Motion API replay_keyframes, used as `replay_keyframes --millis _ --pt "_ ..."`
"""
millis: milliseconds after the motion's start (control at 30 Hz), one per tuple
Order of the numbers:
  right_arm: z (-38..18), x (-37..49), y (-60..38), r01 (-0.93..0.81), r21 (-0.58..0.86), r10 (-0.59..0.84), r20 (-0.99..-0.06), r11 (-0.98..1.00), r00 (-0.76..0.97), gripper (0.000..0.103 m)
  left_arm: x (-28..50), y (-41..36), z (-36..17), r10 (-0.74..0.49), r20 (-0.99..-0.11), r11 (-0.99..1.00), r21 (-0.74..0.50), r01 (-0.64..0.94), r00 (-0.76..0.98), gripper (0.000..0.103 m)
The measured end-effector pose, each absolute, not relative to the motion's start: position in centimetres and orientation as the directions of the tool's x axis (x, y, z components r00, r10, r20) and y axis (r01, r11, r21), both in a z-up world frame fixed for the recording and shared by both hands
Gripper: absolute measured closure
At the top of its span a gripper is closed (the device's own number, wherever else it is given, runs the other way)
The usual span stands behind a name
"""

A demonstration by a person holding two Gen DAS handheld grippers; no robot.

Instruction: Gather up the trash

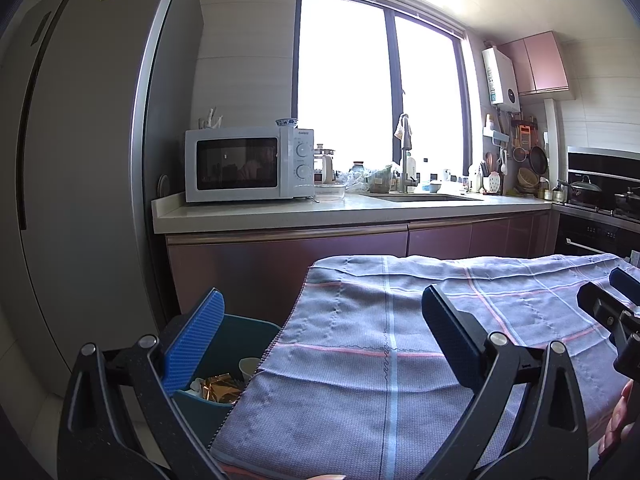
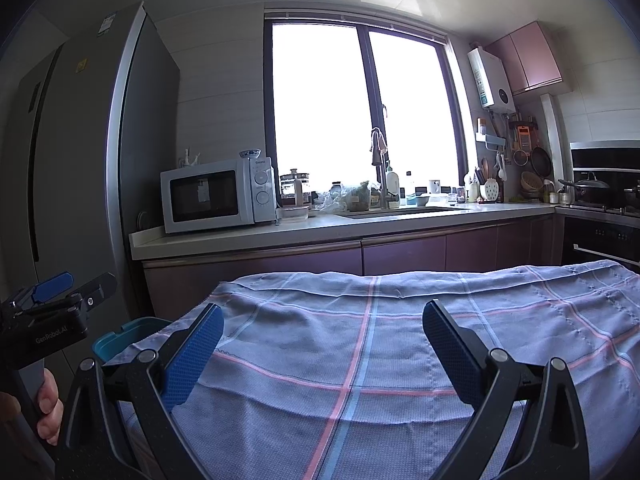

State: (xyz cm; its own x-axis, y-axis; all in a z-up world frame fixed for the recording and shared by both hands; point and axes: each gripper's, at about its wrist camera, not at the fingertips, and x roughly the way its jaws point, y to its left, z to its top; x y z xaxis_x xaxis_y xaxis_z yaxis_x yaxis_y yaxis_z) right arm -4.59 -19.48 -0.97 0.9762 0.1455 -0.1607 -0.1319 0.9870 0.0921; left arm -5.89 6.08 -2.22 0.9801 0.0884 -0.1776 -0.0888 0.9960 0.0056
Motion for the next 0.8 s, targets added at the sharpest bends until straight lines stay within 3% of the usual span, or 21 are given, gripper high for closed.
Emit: replay_keyframes --millis 800 --pt "-0.91 -4.61 -19.48 -0.128 0.093 0.142 -0.161 0.987 0.977 0.007 -5.83 6.03 -2.34 0.085 -0.18 0.996 0.003 -0.086 0.98 0.006"
